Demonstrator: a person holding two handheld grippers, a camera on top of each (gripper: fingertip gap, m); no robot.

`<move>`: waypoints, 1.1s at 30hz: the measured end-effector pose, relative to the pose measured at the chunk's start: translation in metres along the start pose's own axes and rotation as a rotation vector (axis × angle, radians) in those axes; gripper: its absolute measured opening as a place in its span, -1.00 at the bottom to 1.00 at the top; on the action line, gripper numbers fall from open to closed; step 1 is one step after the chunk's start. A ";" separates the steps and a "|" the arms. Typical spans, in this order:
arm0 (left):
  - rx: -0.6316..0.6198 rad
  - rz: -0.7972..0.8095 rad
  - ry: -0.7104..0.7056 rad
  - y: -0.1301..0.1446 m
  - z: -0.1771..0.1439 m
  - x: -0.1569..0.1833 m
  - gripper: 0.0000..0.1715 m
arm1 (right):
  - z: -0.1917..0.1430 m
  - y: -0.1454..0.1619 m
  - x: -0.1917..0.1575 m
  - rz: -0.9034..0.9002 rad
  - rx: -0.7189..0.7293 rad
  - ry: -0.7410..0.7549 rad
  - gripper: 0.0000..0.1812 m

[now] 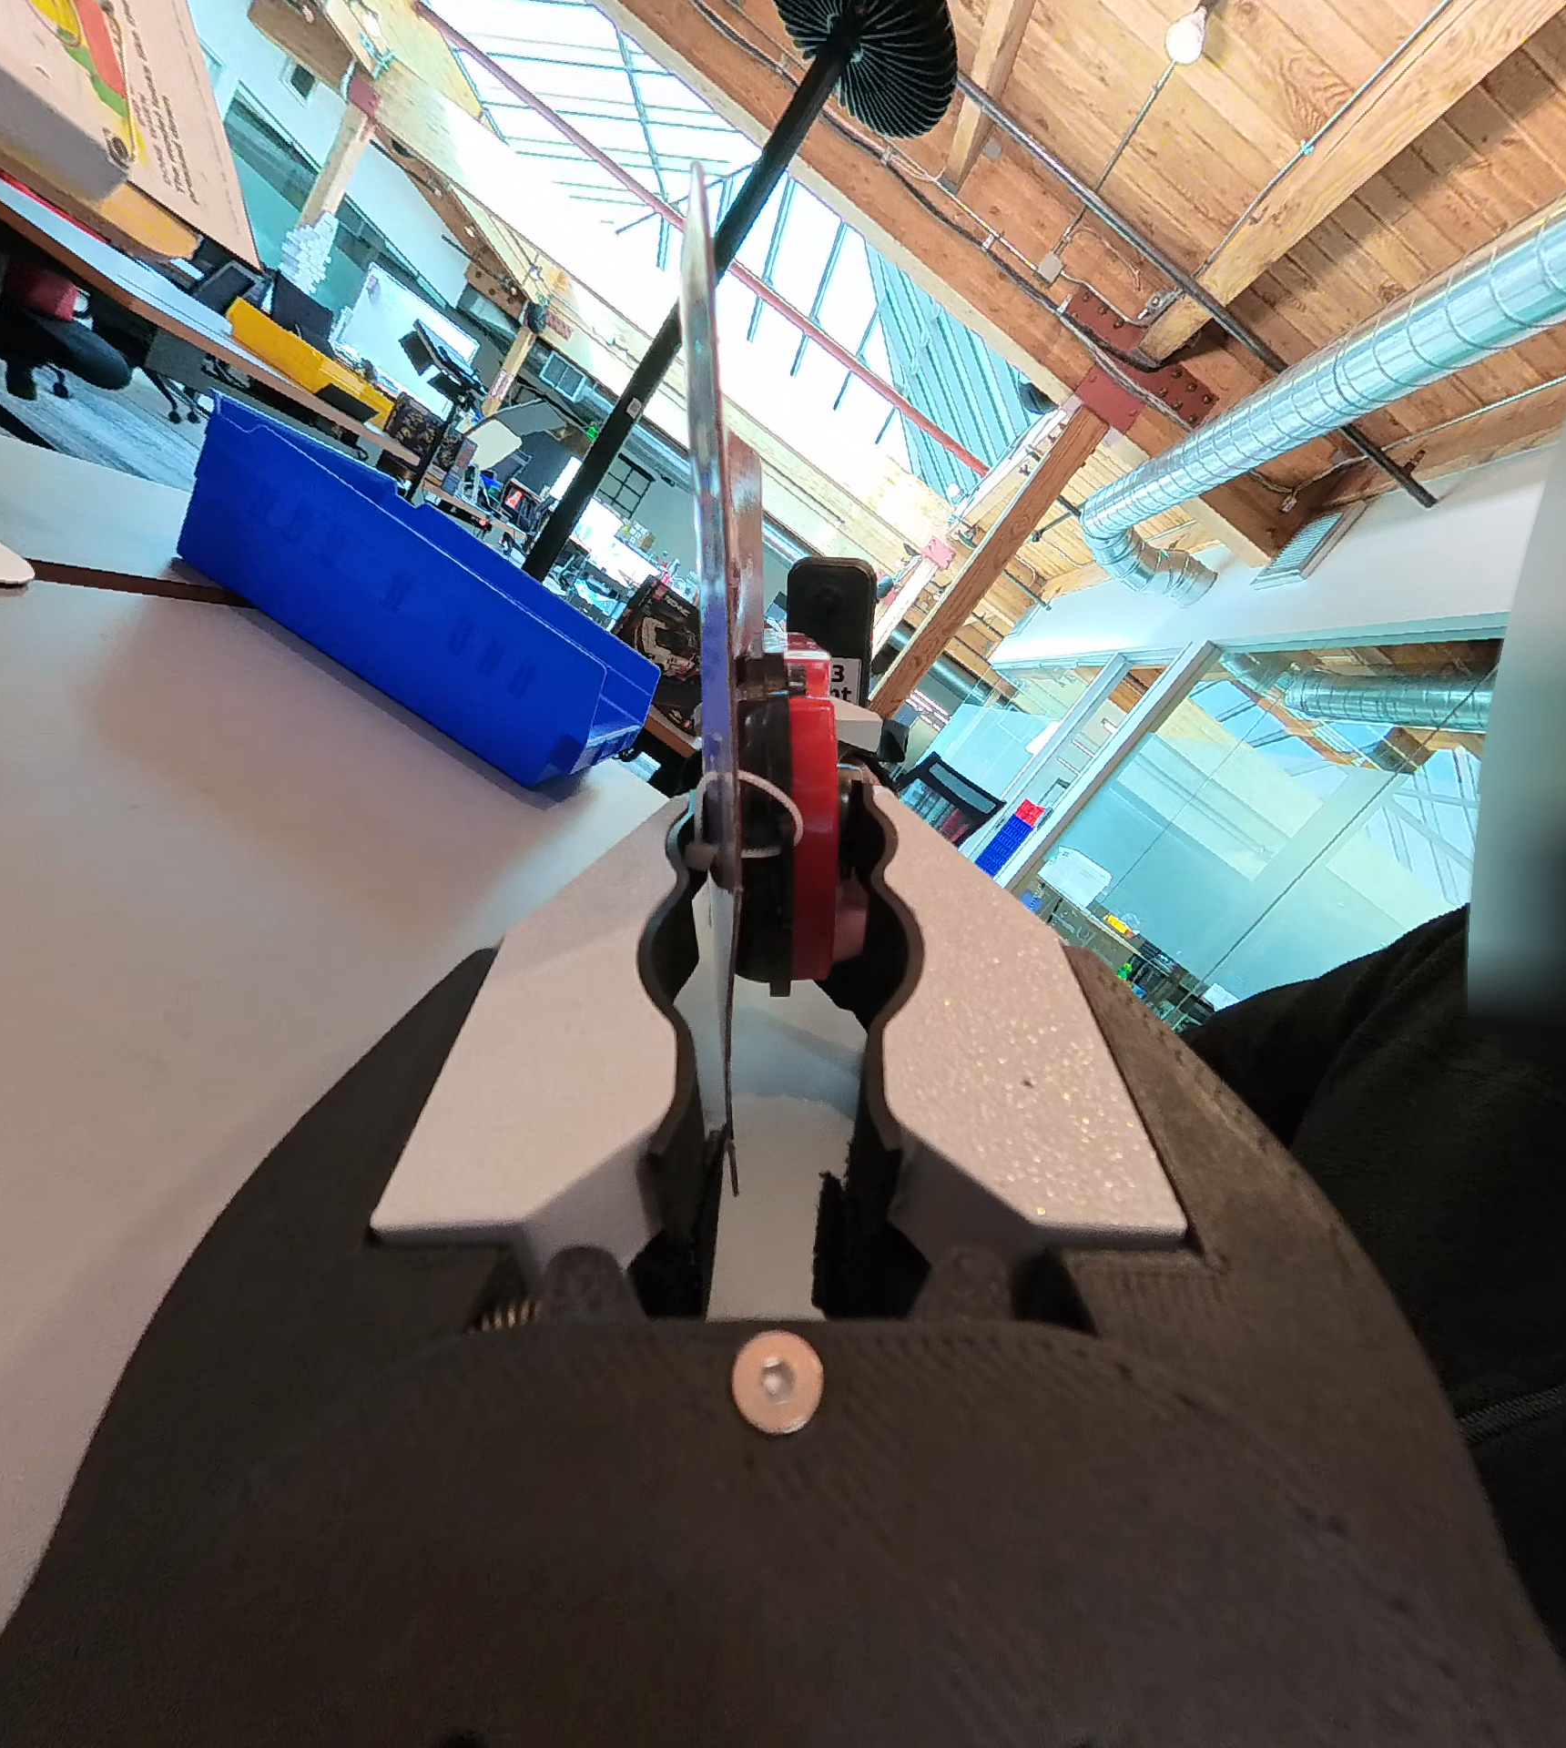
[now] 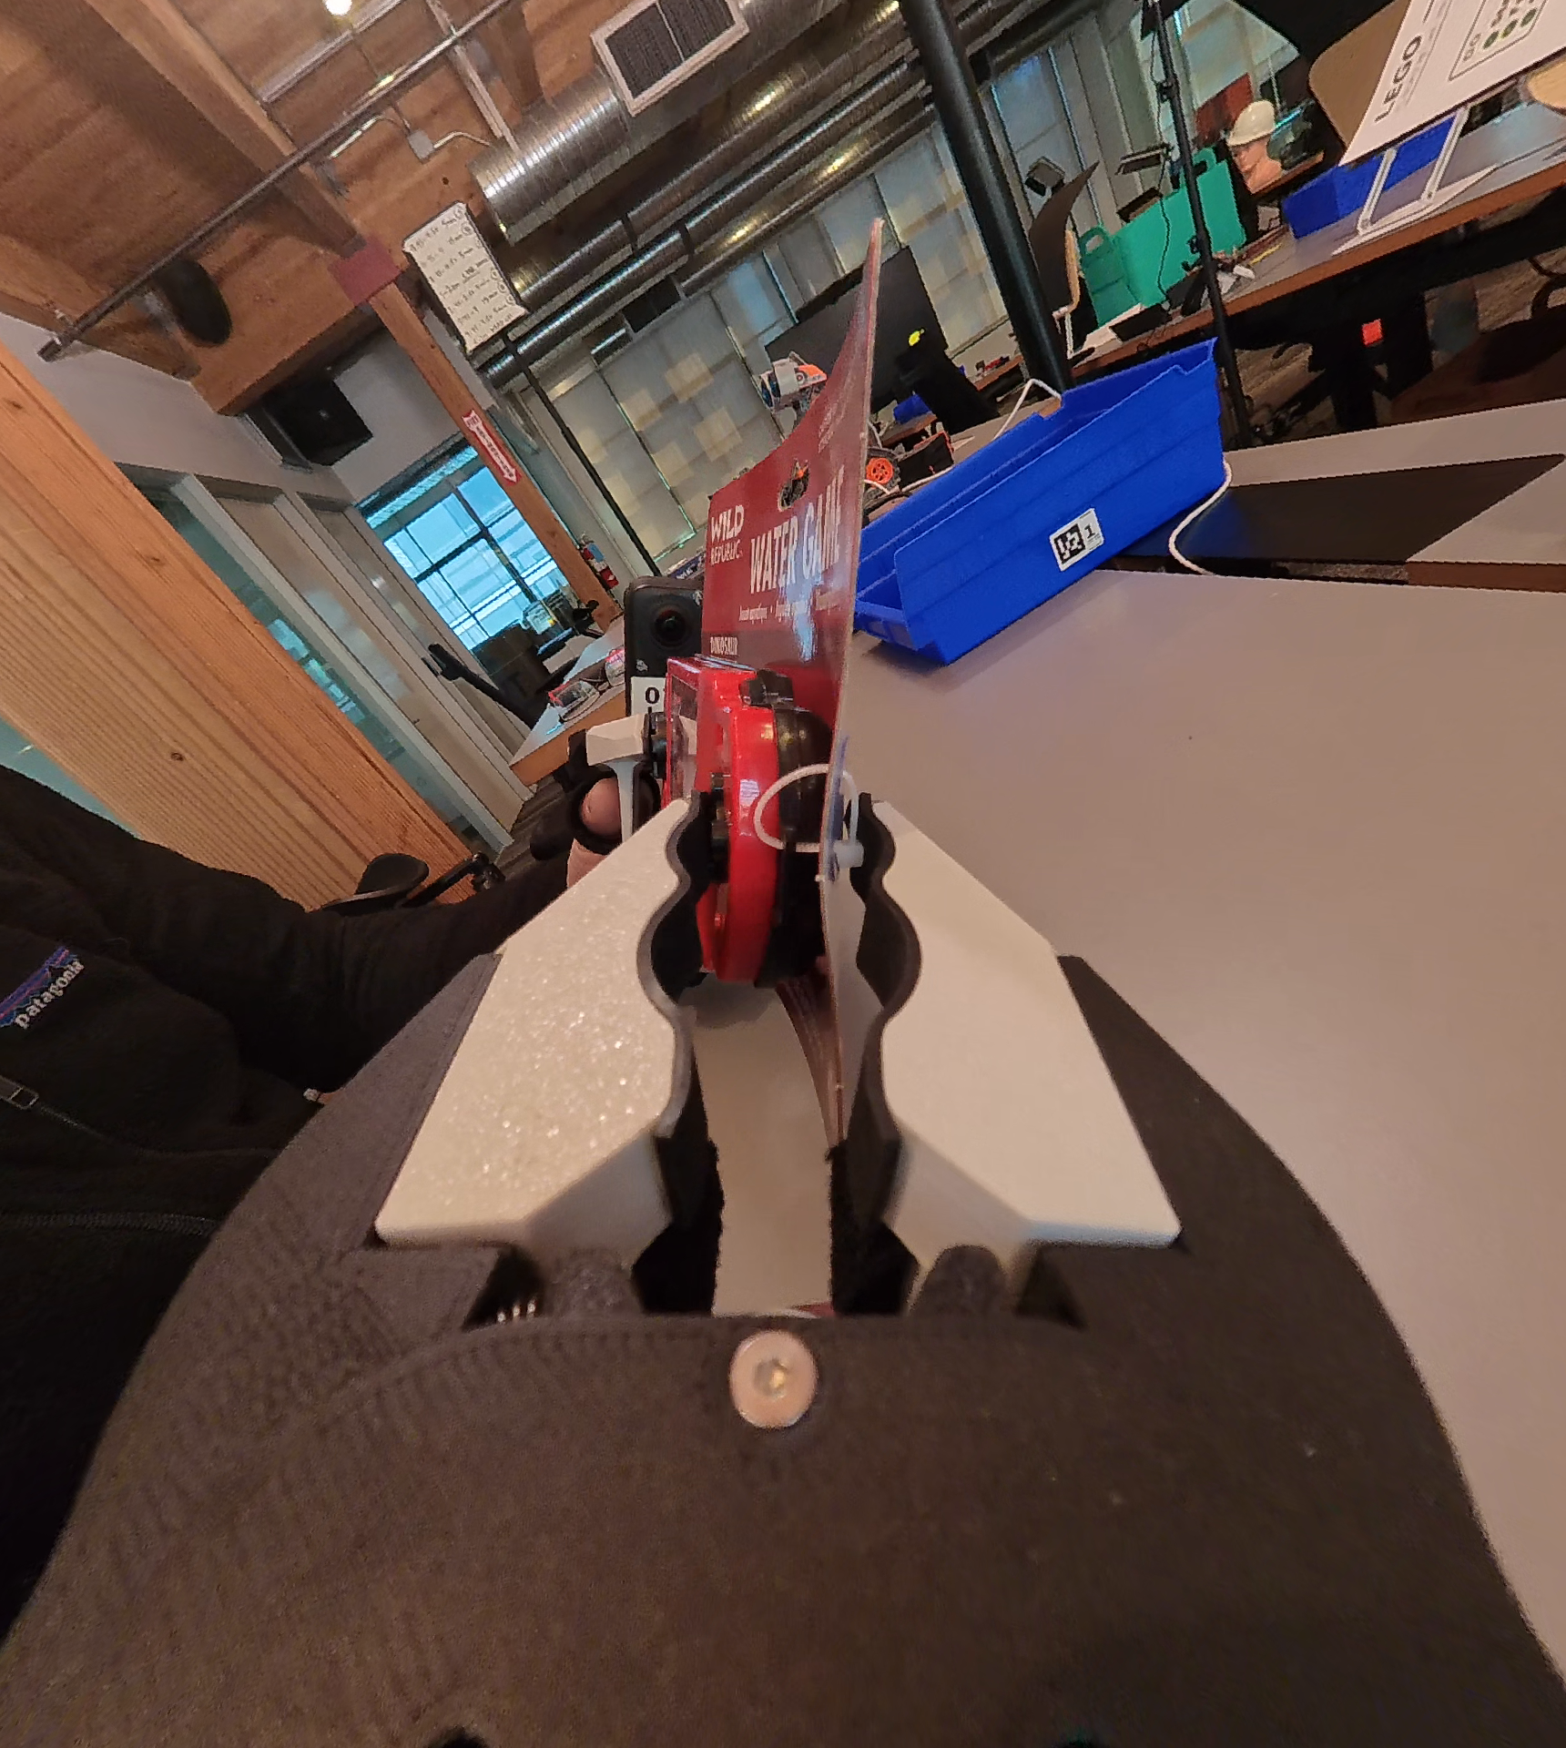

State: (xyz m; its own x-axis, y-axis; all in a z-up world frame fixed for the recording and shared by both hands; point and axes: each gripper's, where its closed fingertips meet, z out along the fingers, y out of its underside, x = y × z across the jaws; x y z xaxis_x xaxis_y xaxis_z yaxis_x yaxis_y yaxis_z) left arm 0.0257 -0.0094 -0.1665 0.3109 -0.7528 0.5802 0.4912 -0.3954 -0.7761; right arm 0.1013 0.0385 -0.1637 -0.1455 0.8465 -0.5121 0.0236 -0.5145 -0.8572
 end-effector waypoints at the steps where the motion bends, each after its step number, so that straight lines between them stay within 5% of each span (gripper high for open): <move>1: 0.002 0.000 0.000 0.000 0.000 0.000 -0.67 | 0.000 0.000 0.000 -0.002 0.000 -0.001 -0.69; 33: -0.008 -0.024 -0.006 0.000 0.001 -0.001 -0.70 | -0.001 -0.002 0.002 0.003 0.027 -0.006 -0.60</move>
State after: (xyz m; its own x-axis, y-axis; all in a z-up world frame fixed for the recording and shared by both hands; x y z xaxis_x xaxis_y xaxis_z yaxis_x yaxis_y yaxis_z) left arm 0.0259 -0.0082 -0.1663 0.3036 -0.7401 0.6001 0.4917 -0.4178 -0.7640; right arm 0.1019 0.0412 -0.1624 -0.1511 0.8441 -0.5144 -0.0023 -0.5207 -0.8537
